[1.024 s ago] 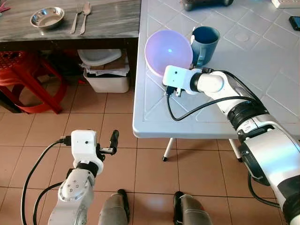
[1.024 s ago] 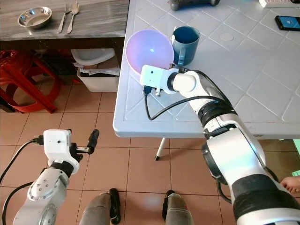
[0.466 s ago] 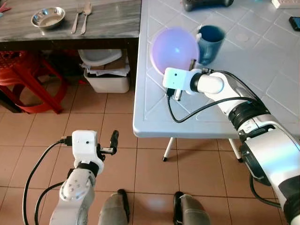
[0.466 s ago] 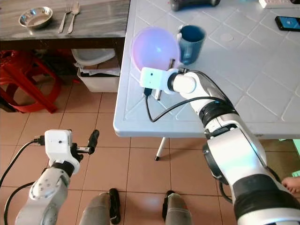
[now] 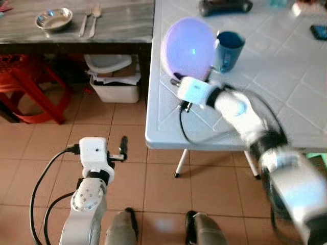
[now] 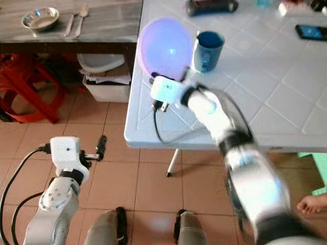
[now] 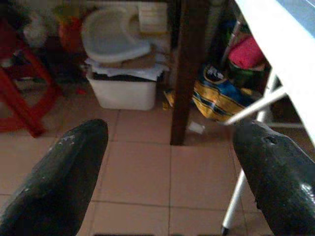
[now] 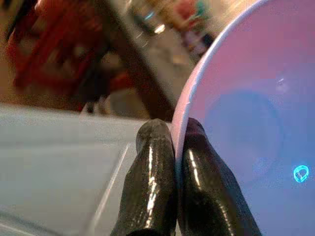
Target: Setting the table
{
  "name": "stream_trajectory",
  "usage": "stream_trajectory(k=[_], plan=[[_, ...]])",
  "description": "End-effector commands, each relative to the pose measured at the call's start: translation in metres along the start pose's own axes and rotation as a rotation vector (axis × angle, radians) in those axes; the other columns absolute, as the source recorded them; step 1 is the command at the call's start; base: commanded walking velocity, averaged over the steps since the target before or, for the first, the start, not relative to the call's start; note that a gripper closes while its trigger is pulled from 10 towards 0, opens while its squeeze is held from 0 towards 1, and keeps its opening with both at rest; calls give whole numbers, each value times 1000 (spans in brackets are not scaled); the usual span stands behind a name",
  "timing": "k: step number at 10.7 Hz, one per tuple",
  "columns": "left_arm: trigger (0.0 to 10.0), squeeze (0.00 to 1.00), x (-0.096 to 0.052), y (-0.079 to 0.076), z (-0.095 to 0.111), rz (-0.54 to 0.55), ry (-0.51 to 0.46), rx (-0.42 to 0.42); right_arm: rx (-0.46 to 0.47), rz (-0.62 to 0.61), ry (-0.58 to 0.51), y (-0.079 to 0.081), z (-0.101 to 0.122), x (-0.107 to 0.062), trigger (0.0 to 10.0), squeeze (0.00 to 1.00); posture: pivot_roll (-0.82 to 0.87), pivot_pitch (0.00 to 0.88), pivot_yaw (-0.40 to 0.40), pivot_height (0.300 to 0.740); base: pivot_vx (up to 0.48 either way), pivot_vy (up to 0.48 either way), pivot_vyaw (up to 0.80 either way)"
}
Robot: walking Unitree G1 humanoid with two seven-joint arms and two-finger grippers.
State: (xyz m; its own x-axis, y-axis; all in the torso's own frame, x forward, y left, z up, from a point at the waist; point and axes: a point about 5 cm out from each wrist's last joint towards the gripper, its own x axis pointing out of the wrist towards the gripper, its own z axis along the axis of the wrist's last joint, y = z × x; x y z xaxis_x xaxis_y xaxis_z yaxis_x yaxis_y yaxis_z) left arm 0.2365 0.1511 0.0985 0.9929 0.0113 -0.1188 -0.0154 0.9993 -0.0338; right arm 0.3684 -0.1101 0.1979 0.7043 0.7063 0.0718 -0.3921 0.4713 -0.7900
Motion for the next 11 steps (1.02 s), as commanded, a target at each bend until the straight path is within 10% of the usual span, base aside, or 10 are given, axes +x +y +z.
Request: stream_trajectory(k=[1,2,3,4,7,11], plan=[[10000,0,-2,8,-2,42,-1,19,50,-65,-52,-2,10,1,0,0,68,126,12,740,0,480,0],[10000,0,-1,6,-1,18,-12,1,115,-115,-60,8,8,-9,0,0,60,113,17,740,0,480,0],[10000,259,2,0,11,-15,-90,34,215,-194,-43,29,6,-31,10000,0,48,93,24,740,0,480,0],[10000,0,6,0,12,-1,-102,18,267,-242,-30,32,6,-38,10000,0,38,80,33,740,0,480,0],[10000,0,17,-3,18,-24,-149,2,591,-401,52,50,-2,-54,10000,0,20,30,47,740,0,480,0],[10000,0,16,-3,5,-53,-130,19,665,-376,136,75,-2,-67,10000,0,15,3,73,740,254,360,0]])
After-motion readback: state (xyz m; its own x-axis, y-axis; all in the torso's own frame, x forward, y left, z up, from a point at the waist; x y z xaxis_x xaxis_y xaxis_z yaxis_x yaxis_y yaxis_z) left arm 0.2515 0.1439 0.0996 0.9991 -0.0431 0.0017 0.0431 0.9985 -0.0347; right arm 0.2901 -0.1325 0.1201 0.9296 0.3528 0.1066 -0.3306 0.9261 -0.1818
